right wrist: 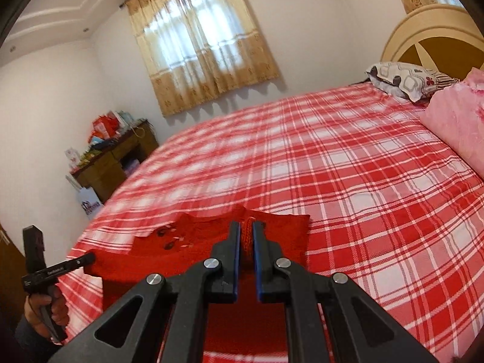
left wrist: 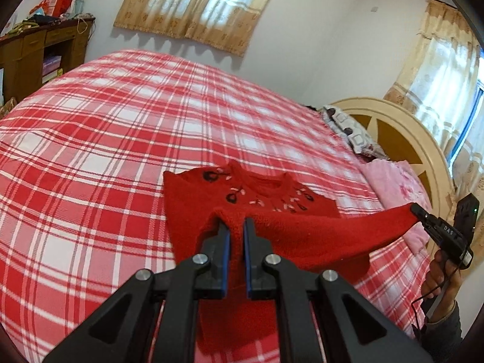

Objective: Fold small clothes
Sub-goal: 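Lift the held hem with both tools and fold it over toward the collar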

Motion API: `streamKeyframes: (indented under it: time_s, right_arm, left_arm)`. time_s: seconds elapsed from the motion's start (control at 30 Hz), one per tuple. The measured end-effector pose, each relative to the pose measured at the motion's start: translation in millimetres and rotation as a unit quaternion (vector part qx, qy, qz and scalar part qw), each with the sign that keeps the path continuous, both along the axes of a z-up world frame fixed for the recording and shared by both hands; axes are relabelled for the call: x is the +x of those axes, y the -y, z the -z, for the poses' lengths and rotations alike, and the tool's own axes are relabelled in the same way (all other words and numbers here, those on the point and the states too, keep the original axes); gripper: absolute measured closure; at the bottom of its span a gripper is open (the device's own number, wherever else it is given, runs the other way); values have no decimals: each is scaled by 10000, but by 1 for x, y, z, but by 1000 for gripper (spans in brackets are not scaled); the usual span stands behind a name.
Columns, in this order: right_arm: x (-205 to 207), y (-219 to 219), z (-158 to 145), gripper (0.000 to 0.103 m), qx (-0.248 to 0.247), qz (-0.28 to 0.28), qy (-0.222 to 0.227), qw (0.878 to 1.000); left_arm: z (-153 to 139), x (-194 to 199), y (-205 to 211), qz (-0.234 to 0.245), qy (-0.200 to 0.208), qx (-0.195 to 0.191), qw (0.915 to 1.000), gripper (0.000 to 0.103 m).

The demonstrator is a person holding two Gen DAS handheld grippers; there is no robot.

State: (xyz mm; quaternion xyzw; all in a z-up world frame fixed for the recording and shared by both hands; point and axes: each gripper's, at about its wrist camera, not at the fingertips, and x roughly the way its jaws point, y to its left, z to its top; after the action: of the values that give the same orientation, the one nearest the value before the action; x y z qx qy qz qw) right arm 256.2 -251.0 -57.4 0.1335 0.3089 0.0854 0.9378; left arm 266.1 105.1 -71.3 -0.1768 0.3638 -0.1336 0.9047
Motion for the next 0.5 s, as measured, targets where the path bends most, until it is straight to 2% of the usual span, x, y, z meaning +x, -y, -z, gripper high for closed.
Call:
streamKeyframes:
  time_s: [0.23, 0.33, 0.4, 0.43, 0.47, 0.5]
  right_arm:
    - [48, -3, 39, 96, -248, 78, -462, 9986]
    - [70, 0, 58, 96, -194, 17, -730, 9971]
    - [83, 1, 70, 95, -158, -3, -928, 9956]
    - [89, 4, 75, 93, -148, 70, -1037, 9945]
    - [91, 5, 77, 87, -146, 152, -1089, 9938]
    - [91, 6, 78, 76, -126, 210, -1095, 9937]
  left_arm:
    - [29, 38, 6, 55, -315, 256, 9992, 95]
    - [41, 52, 5, 62, -417, 329, 9986, 95]
    - [51, 60, 2, -63, -506, 373, 9980, 90]
    - [55, 62, -1, -168, -523, 379, 9978, 87]
    - [57, 65, -4, -238, -524, 345, 9977, 86]
    - [59, 66, -10, -329, -542, 322, 9975, 82]
